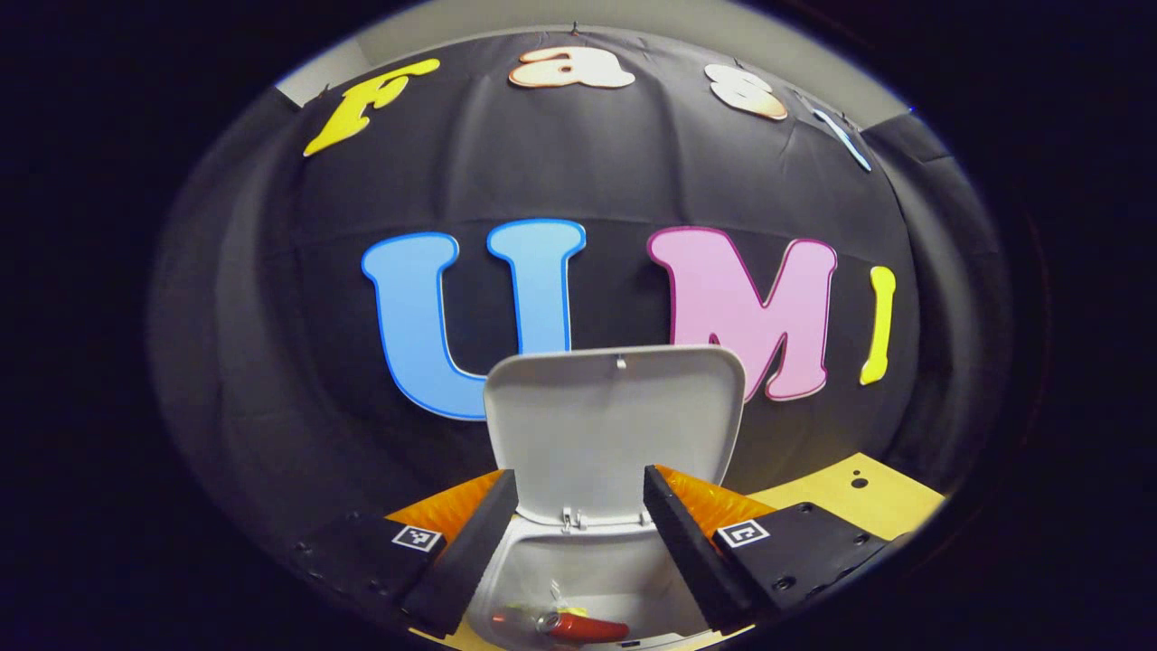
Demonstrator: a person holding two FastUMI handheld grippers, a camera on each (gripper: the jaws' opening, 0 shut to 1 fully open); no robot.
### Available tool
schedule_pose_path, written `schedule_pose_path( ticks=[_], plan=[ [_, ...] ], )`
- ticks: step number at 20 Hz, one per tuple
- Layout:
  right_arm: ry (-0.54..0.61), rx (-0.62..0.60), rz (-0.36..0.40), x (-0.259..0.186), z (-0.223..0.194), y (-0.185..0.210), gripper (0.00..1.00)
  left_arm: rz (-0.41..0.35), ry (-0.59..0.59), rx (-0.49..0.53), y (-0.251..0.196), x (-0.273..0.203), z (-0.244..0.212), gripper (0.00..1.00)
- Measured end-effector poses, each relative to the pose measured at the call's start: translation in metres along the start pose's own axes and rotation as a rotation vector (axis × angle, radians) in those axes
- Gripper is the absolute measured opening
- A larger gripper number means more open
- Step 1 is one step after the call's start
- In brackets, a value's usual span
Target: Press the lid of the desktop garbage bin to open it, pick up the crumpled paper on the desktop and throw it into the bin, then pick up the pop can on the desktop and drop it into the bin, and finally close the garbage bin lid.
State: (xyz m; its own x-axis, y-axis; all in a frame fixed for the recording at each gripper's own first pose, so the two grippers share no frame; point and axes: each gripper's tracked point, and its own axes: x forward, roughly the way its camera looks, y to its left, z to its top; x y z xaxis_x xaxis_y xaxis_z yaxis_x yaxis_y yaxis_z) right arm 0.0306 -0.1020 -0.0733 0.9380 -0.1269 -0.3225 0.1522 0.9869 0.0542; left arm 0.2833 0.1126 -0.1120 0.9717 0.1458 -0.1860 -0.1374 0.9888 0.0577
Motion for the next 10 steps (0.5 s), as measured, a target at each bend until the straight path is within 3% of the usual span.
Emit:
schedule_pose_path(
  ticks=[5, 10],
  plan=[
    [-0.055, -0.027, 0.036, 0.03, 0.04, 0.01, 0.98, -0.05, -0.159, 0.017, -0.006, 0.014, 0.075, 0.93],
    [-0.082, -0.055, 0.071, 0.046, 0.058, 0.026, 0.98, -0.078, -0.147, 0.024, -0.012, 0.056, 0.076, 0.93]
  ],
)
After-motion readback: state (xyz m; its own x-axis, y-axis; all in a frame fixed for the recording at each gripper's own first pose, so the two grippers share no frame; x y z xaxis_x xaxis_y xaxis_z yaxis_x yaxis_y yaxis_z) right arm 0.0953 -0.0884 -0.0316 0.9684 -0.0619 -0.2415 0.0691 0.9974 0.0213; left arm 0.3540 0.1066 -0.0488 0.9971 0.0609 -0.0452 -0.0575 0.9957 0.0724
